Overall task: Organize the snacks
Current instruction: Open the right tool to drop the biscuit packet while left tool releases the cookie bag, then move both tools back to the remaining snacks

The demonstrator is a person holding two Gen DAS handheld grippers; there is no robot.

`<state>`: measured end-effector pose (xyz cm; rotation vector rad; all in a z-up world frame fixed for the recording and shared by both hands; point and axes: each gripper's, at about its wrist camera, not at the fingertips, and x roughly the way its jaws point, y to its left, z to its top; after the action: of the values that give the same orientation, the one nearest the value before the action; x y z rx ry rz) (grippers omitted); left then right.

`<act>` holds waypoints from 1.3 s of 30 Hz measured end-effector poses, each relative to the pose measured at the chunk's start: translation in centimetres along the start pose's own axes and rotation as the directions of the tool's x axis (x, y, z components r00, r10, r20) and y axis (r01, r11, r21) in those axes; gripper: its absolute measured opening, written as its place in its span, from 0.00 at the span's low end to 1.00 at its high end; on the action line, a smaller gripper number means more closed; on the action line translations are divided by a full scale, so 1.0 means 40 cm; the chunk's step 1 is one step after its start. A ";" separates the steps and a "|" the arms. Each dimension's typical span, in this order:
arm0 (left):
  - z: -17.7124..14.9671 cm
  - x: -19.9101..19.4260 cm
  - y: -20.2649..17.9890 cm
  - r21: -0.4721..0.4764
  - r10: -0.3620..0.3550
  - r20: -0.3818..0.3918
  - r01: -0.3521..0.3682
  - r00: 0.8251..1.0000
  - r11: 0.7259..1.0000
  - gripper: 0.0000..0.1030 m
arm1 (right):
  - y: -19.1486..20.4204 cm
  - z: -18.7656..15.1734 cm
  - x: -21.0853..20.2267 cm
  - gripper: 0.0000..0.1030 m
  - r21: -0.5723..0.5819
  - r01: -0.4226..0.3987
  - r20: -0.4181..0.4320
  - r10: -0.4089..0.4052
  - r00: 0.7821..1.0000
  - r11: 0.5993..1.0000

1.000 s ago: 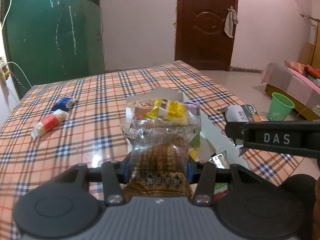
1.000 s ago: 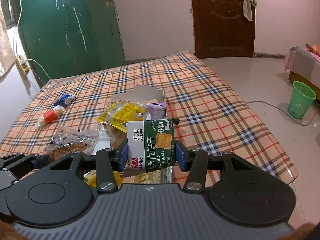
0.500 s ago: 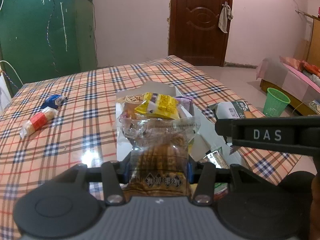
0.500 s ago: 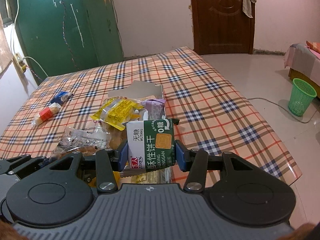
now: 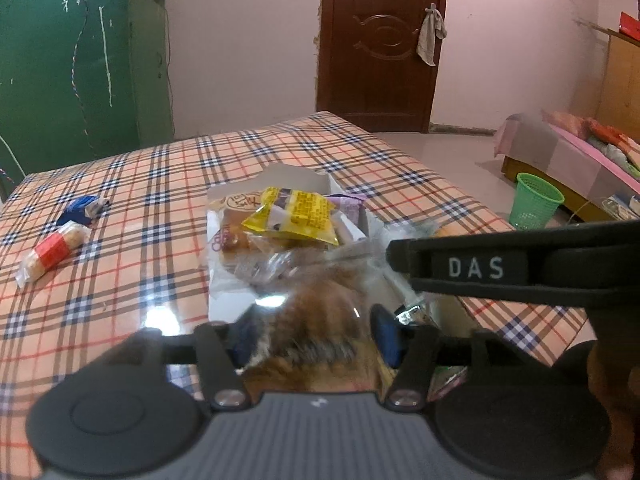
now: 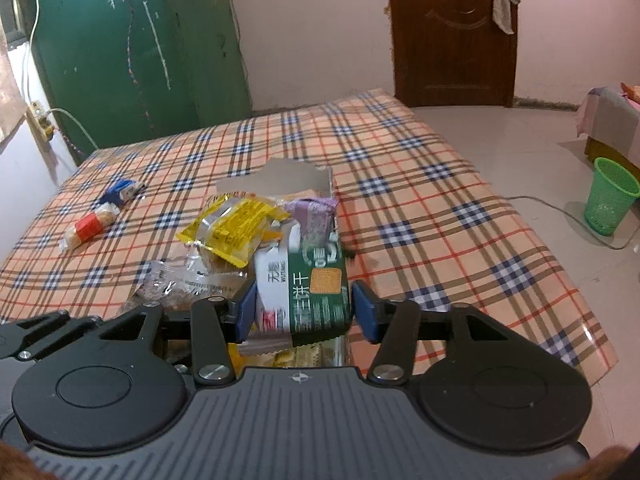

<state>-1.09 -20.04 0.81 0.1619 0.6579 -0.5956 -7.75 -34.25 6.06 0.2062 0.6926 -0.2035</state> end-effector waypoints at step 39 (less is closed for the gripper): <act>0.014 -0.111 0.315 -0.256 0.280 -0.019 -0.275 0.960 0.927 0.71 | 0.279 0.068 0.070 0.85 -0.180 -0.145 0.038 0.154 0.987 0.973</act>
<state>3.57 -7.78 3.44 0.0056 0.6744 -0.2348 -1.19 -24.54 7.63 0.0826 0.6364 -0.0024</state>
